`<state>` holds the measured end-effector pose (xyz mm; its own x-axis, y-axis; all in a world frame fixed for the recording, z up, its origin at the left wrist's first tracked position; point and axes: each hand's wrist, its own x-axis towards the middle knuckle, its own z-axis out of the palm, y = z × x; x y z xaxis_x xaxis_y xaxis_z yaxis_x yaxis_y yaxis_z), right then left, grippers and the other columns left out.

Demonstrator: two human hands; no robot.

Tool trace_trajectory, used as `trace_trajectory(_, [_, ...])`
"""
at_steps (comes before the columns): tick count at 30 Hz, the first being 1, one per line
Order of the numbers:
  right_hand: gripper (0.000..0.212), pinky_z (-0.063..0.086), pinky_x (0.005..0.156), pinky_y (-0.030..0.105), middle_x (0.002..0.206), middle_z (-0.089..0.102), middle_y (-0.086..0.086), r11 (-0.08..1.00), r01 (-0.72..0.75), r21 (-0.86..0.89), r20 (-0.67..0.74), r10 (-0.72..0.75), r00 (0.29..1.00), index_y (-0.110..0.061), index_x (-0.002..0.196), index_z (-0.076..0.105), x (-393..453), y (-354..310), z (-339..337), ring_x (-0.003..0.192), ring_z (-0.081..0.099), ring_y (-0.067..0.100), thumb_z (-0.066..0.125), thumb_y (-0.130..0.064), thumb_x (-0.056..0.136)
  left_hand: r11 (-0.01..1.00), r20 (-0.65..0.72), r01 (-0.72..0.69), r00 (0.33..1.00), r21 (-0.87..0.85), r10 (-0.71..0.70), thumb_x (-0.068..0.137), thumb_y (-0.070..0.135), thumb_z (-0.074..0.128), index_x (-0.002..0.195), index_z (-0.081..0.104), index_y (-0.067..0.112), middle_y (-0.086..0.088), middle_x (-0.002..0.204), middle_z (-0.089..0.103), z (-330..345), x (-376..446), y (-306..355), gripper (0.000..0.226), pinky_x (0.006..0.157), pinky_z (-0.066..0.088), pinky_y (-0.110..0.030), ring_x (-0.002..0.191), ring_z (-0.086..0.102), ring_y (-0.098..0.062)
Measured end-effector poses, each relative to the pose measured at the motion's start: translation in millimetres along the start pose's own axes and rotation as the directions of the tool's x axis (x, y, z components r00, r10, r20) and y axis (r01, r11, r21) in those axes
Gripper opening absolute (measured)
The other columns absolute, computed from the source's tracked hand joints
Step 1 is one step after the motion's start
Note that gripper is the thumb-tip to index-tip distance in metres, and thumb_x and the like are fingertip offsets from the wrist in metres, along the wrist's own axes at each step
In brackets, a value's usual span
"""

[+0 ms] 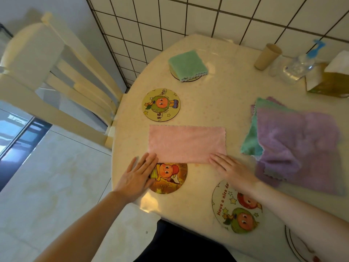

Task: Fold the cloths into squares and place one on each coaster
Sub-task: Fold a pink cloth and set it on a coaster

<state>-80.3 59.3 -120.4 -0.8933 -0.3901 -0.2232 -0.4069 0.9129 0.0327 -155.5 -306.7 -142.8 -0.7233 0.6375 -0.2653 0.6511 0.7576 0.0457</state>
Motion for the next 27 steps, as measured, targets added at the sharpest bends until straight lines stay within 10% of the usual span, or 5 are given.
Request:
trace_trajectory(5, [0.073, 0.048, 0.097, 0.042, 0.133, 0.055, 0.012, 0.992, -0.110, 0.066, 0.049, 0.107, 0.993, -0.003, 0.128, 0.054, 12, -15, -8, 0.122, 0.053, 0.029, 0.076, 0.005, 0.059, 0.999, -0.018, 0.037, 0.999, -0.013, -0.037, 0.095, 0.056, 0.021, 0.150, 0.027, 0.018, -0.001, 0.155, 0.028, 1, -3, -1, 0.067, 0.115, 0.007, -0.039, 0.142, 0.027, -0.025])
trace_trajectory(15, [0.040, 0.046, 0.073, 0.040, 0.094, 0.066, 0.002, 0.993, -0.115, 0.013, -0.043, 0.115, 0.992, -0.011, 0.096, 0.065, 34, -8, -27, 0.086, 0.061, 0.025, 0.082, -0.005, 0.060, 0.968, -0.122, 0.240, 0.961, -0.074, -0.247, 0.096, 0.049, 0.024, 0.139, 0.046, 0.012, -0.007, 0.149, 0.040, -24, 22, 60, 0.061, 0.115, 0.019, -0.049, 0.142, 0.028, -0.030])
trace_trajectory(27, [0.032, 0.048, 0.059, 0.029, 0.078, 0.067, -0.005, 0.949, 0.293, 0.119, -0.322, -0.242, 0.915, -0.016, 0.100, 0.067, -63, -43, -17, 0.068, 0.064, 0.014, 0.038, -0.005, 0.091, 0.959, -0.118, -0.095, 0.991, -0.268, 0.066, 0.094, 0.040, 0.039, 0.147, 0.034, 0.019, -0.001, 0.152, 0.037, -10, 38, 189, 0.058, 0.116, 0.023, -0.040, 0.142, 0.030, -0.021])
